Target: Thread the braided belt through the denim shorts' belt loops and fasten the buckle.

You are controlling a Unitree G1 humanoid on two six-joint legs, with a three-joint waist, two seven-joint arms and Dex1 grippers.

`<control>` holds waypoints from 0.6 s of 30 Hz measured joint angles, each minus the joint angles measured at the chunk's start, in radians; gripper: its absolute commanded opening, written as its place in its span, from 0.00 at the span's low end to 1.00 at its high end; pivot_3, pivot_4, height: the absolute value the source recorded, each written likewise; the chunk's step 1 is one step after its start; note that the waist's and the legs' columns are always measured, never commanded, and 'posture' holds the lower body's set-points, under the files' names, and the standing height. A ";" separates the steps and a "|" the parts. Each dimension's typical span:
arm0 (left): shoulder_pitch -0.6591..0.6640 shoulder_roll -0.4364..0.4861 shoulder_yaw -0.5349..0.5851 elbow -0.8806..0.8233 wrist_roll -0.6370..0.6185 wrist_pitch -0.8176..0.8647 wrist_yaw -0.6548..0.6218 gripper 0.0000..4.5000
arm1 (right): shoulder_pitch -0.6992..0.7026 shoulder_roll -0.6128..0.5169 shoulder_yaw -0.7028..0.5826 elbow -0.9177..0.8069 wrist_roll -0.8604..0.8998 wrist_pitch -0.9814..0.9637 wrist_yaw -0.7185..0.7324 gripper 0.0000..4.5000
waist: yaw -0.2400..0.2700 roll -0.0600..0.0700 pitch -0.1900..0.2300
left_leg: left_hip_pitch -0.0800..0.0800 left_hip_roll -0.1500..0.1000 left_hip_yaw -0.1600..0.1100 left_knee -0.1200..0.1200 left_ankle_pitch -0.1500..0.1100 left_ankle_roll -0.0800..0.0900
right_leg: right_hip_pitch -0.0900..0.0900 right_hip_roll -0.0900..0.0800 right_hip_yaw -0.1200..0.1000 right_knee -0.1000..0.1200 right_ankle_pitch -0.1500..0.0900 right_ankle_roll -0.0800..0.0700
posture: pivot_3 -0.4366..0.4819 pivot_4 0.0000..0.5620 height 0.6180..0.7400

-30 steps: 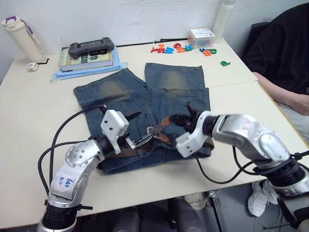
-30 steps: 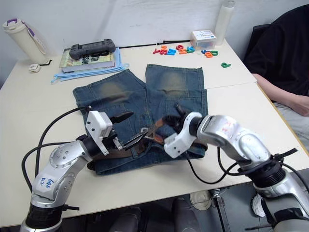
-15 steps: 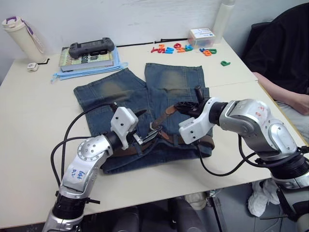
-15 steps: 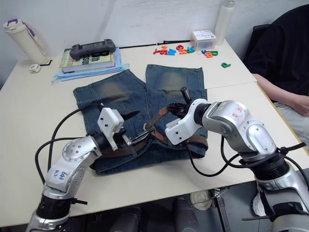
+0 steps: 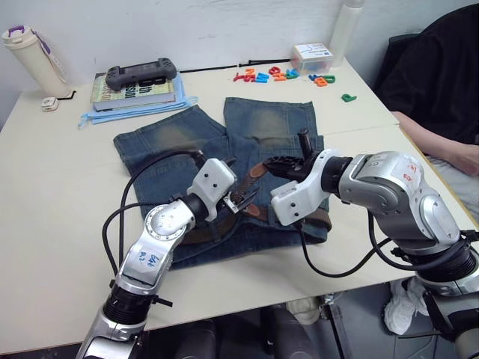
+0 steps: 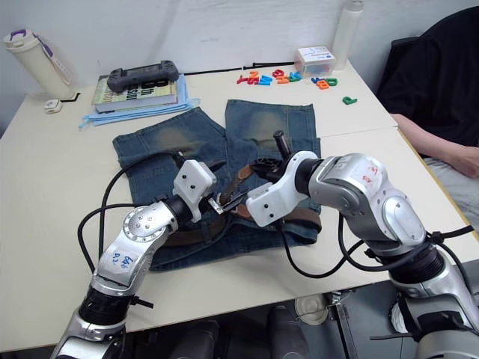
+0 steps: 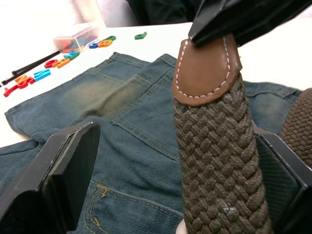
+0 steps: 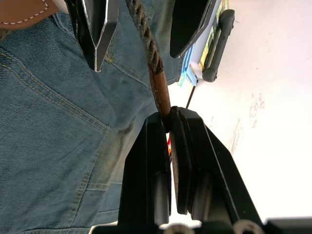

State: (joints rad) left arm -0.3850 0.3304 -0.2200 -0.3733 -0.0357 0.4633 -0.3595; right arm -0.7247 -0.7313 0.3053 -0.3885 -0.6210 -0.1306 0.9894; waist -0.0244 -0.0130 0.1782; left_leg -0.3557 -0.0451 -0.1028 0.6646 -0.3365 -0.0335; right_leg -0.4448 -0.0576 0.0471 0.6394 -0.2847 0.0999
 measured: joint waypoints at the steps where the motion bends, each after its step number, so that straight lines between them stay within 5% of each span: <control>1: -0.001 0.000 -0.003 0.001 0.008 0.003 0.001 1.00 | 0.000 0.001 0.000 0.000 0.000 0.002 0.000 0.01 | 0.000 0.000 0.000 | 0.000 0.000 0.000 0.000 0.000 0.000 | 0.000 0.000 0.000 0.000 0.000 0.000 | 0.48 0.27 0.79; 7: -0.006 -0.015 -0.010 0.001 0.036 0.005 0.007 0.41 | 0.003 0.014 0.001 -0.003 -0.001 0.009 0.000 0.00 | 0.000 0.000 0.000 | 0.000 0.000 0.000 0.000 0.000 0.000 | 0.000 0.000 0.000 0.000 0.000 0.000 | 0.48 0.27 0.79; 12: -0.006 -0.016 -0.018 0.001 0.042 0.004 -0.005 0.02 | 0.004 0.016 0.001 -0.003 -0.005 0.012 -0.001 0.00 | 0.000 0.000 0.000 | 0.000 0.000 0.000 0.000 0.000 0.000 | 0.000 0.000 0.000 0.000 0.000 0.000 | 0.48 0.27 0.79; 18: -0.003 -0.027 -0.017 0.002 0.044 0.004 -0.008 0.01 | 0.006 0.021 0.001 -0.003 -0.005 0.018 -0.002 0.00 | 0.000 0.000 0.000 | 0.000 0.000 0.000 0.000 0.000 0.000 | 0.000 0.000 0.000 0.000 0.000 0.000 | 0.48 0.27 0.79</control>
State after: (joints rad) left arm -0.3878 0.3031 -0.2365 -0.3717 0.0081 0.4675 -0.3678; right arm -0.7186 -0.7101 0.3061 -0.3911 -0.6263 -0.1121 0.9871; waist -0.0244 -0.0130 0.1782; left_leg -0.3557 -0.0451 -0.1028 0.6647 -0.3365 -0.0334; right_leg -0.4448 -0.0576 0.0471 0.6395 -0.2847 0.1000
